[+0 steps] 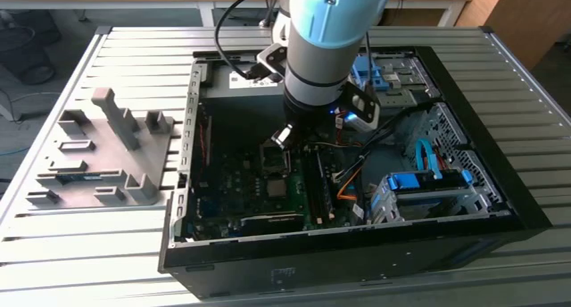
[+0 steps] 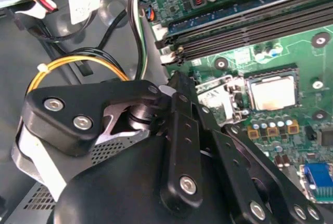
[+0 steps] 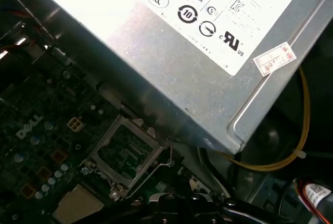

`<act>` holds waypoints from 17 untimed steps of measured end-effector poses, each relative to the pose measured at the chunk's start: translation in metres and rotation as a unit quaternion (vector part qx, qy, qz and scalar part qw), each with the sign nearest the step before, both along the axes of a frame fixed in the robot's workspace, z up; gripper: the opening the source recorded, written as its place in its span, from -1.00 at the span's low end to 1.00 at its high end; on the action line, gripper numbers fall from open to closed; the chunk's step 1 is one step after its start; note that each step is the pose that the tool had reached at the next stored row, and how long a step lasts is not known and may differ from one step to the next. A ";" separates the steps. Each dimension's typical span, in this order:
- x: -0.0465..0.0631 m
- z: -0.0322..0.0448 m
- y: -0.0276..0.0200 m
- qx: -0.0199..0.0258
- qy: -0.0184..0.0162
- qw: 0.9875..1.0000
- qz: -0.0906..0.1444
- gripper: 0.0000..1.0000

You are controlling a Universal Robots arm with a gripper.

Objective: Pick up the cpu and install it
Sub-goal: 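Close the cpu cover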

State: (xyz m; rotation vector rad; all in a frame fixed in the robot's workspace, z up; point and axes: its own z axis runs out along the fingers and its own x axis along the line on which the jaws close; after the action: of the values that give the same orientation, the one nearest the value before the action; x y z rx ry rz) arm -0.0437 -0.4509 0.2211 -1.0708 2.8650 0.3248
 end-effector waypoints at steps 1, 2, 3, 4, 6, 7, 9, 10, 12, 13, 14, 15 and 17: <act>0.000 -0.0008 0.0010 0.000 0.000 1.000 0.001 -0.80; 0.000 -0.0017 0.0023 0.000 0.000 1.000 0.002 -0.80; 0.000 -0.0027 0.0036 0.000 0.000 1.000 0.003 -0.80; 0.000 -0.0036 0.0049 0.000 0.000 1.000 0.004 -0.80; 0.000 -0.0056 0.0077 0.000 0.000 1.000 0.006 -0.80; 0.000 -0.0070 0.0087 0.000 0.000 1.000 0.007 -0.80; 0.000 -0.0101 0.0096 0.000 0.000 1.000 0.009 -0.80; 0.000 -0.0120 0.0098 0.000 0.000 1.000 0.010 -0.80; 0.000 -0.0151 0.0103 0.000 0.000 1.000 0.011 -0.80; 0.000 -0.0161 0.0105 0.000 0.000 1.000 0.012 -0.80; 0.000 -0.0168 0.0107 0.000 0.000 1.000 0.012 -0.80; 0.000 -0.0175 0.0109 0.000 0.000 1.000 0.013 -0.80; 0.000 -0.0185 0.0118 0.000 0.000 1.000 0.014 -0.80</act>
State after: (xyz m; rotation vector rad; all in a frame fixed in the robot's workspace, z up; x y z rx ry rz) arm -0.0440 -0.4391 0.2025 -1.1106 2.8524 0.3272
